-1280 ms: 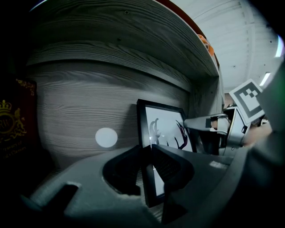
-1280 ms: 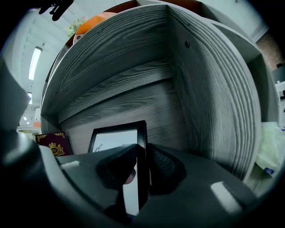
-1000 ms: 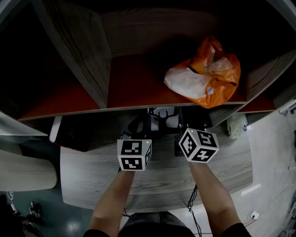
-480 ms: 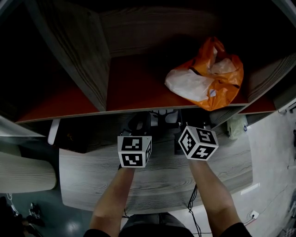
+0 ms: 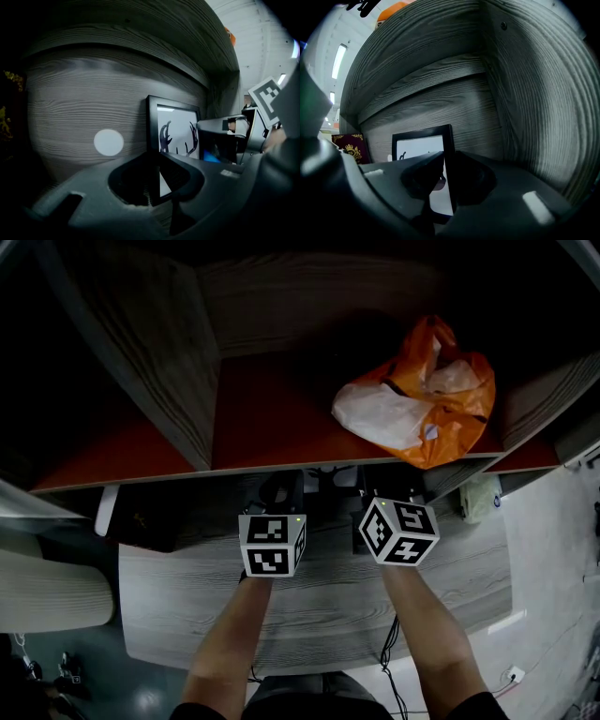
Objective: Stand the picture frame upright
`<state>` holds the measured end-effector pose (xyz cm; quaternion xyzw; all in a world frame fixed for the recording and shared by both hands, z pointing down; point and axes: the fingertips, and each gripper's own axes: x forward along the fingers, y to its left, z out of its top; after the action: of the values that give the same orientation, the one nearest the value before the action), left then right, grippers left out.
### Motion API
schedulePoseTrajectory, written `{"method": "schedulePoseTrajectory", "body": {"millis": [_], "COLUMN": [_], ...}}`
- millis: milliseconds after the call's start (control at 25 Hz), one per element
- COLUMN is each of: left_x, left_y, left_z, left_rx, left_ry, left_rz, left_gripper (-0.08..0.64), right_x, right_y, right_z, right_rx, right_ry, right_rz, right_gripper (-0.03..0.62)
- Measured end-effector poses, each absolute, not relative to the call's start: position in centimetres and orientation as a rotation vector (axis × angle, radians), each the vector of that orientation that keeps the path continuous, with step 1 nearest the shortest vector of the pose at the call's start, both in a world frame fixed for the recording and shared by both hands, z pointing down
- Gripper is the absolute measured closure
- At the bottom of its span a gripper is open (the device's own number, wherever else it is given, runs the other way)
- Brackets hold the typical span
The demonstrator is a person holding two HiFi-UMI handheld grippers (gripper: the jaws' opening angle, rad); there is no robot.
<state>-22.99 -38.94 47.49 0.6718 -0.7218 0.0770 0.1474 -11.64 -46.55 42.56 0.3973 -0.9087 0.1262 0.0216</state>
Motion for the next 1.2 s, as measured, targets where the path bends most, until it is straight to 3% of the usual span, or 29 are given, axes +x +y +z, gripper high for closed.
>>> {"method": "schedulePoseTrajectory", "body": {"millis": [640, 1040, 1200], "left_x": [-23.0, -21.8, -20.4], "left_y": [-38.3, -36.4, -35.5], "left_z": [46.4, 45.3, 44.4], "left_rx": [1.952, 1.984, 2.039], "left_ry": [-2.134, -2.154, -2.126], "left_rz": [0.262, 0.213, 0.191], "left_gripper": [0.445, 0.466, 0.511], "right_x": [-11.2, -10.2, -9.8], "right_y": [-45.6, -42.4, -40.9], "right_z": [42.5, 43.0, 43.0], "right_rx": [1.225, 1.185, 1.166], "right_ry": [-2.789, -2.798, -2.809], "right_rz": [0.331, 0.249, 0.239], "right_gripper": [0.482, 0.509, 0.514]}}
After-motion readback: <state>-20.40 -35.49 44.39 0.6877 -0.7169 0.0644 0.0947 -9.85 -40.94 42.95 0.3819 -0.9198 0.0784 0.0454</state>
